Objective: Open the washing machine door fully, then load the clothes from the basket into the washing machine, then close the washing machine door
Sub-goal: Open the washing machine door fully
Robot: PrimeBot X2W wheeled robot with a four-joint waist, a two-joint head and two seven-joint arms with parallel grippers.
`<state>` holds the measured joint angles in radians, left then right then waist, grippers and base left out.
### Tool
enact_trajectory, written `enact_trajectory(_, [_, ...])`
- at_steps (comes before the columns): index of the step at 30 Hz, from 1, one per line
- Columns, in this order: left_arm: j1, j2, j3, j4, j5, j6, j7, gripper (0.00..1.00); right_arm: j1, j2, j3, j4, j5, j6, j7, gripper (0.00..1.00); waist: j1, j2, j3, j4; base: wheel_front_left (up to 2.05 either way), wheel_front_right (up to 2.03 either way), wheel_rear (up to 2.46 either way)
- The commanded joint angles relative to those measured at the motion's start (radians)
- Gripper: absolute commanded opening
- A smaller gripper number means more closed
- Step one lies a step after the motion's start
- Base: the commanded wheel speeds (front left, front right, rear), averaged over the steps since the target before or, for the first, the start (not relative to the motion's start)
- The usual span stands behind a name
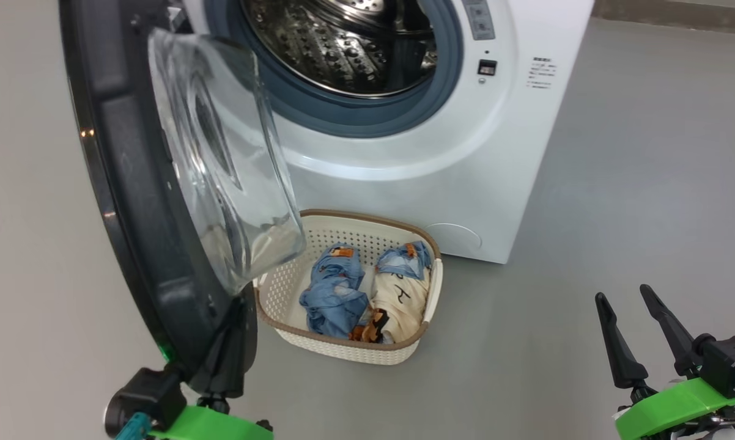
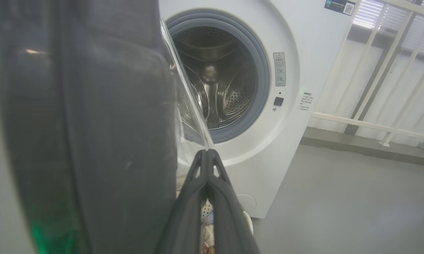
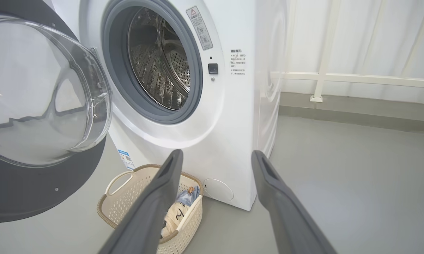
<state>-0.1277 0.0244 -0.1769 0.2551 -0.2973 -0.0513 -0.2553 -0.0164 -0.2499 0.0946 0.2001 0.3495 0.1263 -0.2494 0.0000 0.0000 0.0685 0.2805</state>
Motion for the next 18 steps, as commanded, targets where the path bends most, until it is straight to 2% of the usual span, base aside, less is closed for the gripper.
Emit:
enact_trajectory(1, [-0.005,0.026,0.053,-0.03,0.012,0.014,-0.006,0.0,-0.017,-0.021,0.014,-0.024,-0.011,0.004,-0.012,1.0,0.0,0.0,-0.001,0.019,0.0,0.0,0.0])
enact_trajectory(18, [-0.007,0.047,0.195,-0.024,0.036,0.058,-0.006,0.0,-0.047,-0.029,0.029,-0.025,-0.012,0.004,-0.012,1.0,0.0,0.0,0.033,0.073,0.0,0.0,0.0])
